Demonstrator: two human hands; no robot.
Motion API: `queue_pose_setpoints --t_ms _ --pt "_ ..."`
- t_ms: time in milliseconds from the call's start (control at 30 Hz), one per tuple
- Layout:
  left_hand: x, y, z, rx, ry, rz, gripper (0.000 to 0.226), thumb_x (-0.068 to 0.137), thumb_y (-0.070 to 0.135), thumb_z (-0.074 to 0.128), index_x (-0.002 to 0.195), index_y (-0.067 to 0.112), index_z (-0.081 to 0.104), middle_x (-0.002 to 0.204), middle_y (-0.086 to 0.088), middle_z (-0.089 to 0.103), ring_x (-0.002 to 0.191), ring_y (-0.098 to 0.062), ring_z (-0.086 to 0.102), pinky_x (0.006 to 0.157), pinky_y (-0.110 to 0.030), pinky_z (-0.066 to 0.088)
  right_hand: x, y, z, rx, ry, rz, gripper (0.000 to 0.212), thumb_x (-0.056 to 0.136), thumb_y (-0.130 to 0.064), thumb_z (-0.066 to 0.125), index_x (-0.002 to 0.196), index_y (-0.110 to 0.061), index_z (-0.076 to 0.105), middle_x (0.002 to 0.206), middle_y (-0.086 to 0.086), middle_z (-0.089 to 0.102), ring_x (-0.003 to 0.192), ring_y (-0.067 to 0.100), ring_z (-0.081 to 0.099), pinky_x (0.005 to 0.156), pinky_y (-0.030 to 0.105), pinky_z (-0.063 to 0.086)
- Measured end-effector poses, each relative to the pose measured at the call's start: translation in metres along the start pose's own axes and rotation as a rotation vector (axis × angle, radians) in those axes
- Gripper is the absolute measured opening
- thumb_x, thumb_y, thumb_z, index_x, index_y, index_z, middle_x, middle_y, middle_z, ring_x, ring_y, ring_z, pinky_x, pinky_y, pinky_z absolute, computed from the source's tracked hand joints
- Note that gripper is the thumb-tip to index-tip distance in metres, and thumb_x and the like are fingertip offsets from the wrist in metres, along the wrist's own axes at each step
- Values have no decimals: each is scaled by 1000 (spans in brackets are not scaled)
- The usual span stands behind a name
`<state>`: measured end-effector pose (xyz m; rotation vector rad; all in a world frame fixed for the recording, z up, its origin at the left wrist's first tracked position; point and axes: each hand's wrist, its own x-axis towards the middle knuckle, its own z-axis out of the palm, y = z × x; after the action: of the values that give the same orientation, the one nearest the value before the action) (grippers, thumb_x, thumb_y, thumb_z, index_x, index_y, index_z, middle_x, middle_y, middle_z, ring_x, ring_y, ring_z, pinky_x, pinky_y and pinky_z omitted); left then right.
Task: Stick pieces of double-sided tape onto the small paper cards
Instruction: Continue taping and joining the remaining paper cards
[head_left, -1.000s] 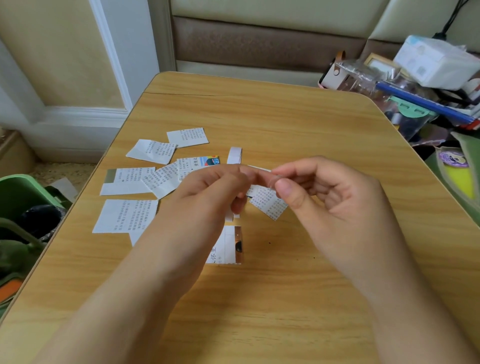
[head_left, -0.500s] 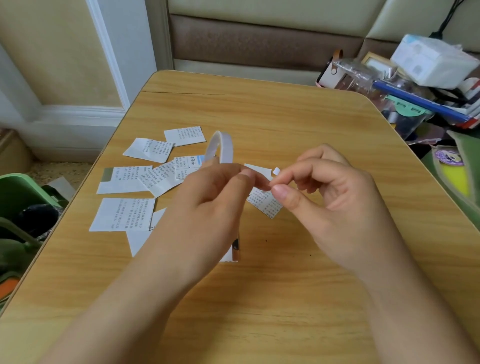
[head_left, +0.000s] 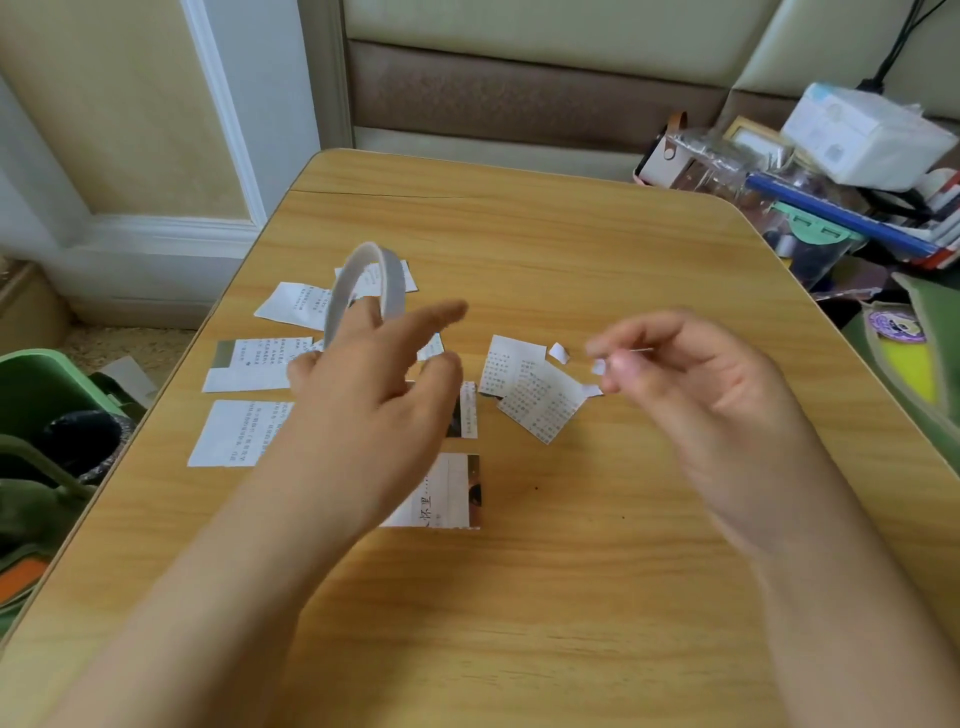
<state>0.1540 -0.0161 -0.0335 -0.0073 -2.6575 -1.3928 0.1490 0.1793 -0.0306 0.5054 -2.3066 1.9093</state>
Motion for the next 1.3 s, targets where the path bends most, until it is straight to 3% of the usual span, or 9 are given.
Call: queue_pose_setpoints --t_ms 133,233,433,533,700,800,900,1000,1300 --pt "-3 -4 12 255 -53 158 37 80 35 37 103 42 66 83 12 37 88 2 42 81 -26 16 0 10 -3 -358 -24 188 60 86 -60 47 141 -42 29 102 -21 70 105 -3 58 95 14 38" --pt "-2 -6 14 346 -92 195 40 82 34 38 109 38 68 80 10 36 78 -6 42 75 -26 13 -5 13 9 -607 -126 238 65 94 -44 37 149 -40 3 101 -28 65 100 -12 51 84 -4 28" --pt "-4 9 -3 -289 -189 -88 28 94 18 53 89 37 73 88 7 70 77 -1 63 65 -7 42 -9 7 15 -653 -167 265 64 100 -25 36 147 -47 -2 98 -29 65 103 -12 47 83 -5 29" --pt "-4 12 -8 -458 -208 -157 26 94 14 51 88 28 72 48 22 57 48 12 52 65 -12 43 -13 1 17 -616 -178 290 64 100 -25 36 146 -51 -1 98 -32 65 100 -16 48 79 -4 32" --pt "-3 14 -10 -556 -220 -156 27 93 12 49 88 23 73 49 21 54 42 7 46 53 -12 38 -18 -2 20 -628 -211 322 66 99 -27 34 146 -50 -7 100 -39 62 98 -8 54 80 7 39" --pt "-4 13 -9 -514 -207 -147 24 93 11 51 90 24 71 47 13 56 40 0 49 43 -2 35 -19 -3 22 -583 -241 316 63 97 -25 37 145 -52 5 95 -37 65 57 3 56 56 19 46" --pt "-1 1 -1 -270 -166 -52 15 86 22 64 84 34 71 79 -5 60 66 -17 64 75 -25 56 -14 -9 17 -355 -84 318 42 96 -22 40 131 -45 42 75 -14 72 55 26 50 57 26 46" --pt "1 -7 10 123 -90 90 8 79 33 69 83 38 64 93 9 49 81 -5 64 96 -34 34 -9 -14 8 -3 57 451 33 98 -10 35 105 -19 66 43 -1 48 48 24 44 49 24 37" --pt "5 -15 29 581 -110 166 23 82 48 64 101 36 61 82 10 24 88 -9 24 77 -30 10 0 -2 16 45 -165 731 30 95 -14 38 101 -6 66 39 -4 27 34 11 30 45 25 19"
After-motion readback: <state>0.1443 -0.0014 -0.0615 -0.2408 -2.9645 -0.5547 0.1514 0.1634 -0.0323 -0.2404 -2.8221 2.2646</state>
